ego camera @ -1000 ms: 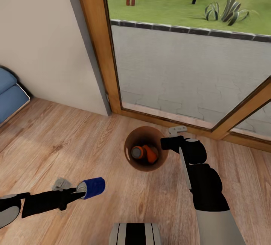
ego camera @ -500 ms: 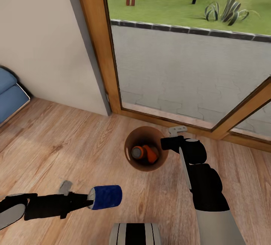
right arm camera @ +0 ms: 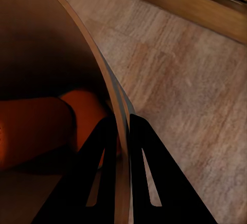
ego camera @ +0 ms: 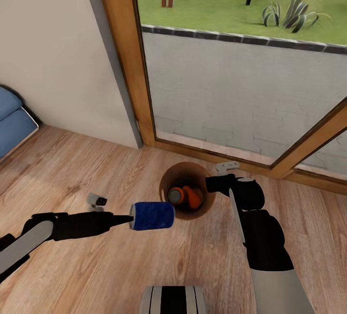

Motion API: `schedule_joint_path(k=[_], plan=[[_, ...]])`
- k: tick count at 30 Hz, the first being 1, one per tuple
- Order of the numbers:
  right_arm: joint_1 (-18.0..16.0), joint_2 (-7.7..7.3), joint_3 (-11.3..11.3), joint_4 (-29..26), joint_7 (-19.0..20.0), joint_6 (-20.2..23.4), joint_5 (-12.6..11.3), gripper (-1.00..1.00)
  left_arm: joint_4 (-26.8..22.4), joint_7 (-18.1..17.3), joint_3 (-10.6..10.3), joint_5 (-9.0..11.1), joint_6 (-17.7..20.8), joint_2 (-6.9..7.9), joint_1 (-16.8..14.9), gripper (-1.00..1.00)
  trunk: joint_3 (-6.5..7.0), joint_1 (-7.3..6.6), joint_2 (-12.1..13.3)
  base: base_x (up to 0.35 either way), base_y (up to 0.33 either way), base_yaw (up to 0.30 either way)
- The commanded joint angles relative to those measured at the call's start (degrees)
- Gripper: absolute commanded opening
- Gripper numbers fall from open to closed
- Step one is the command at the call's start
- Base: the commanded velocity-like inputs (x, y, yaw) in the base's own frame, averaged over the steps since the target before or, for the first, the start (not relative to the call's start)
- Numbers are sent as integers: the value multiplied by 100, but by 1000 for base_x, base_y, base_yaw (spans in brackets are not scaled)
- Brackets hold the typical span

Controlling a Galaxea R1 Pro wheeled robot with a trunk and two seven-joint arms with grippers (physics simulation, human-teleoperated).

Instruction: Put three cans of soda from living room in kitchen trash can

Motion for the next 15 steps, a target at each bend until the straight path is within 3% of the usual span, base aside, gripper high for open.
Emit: schedule_joint_path(k=[1,11,15], plan=[[-1,1,1,-2,25,9,-112,-100,1,-15,35,-3,37,-33,0,-100,0,-1,0,0,0,0],[0,1,1,7,23,9,-112,-100,1,-17,104,-1,301,-118,0,-100,0,-1,0,0,0,0],[0,1,1,7,17,9,-112,-100,1,-22,105,-1,410,-226,0,-100,0,-1,0,0,0,0]])
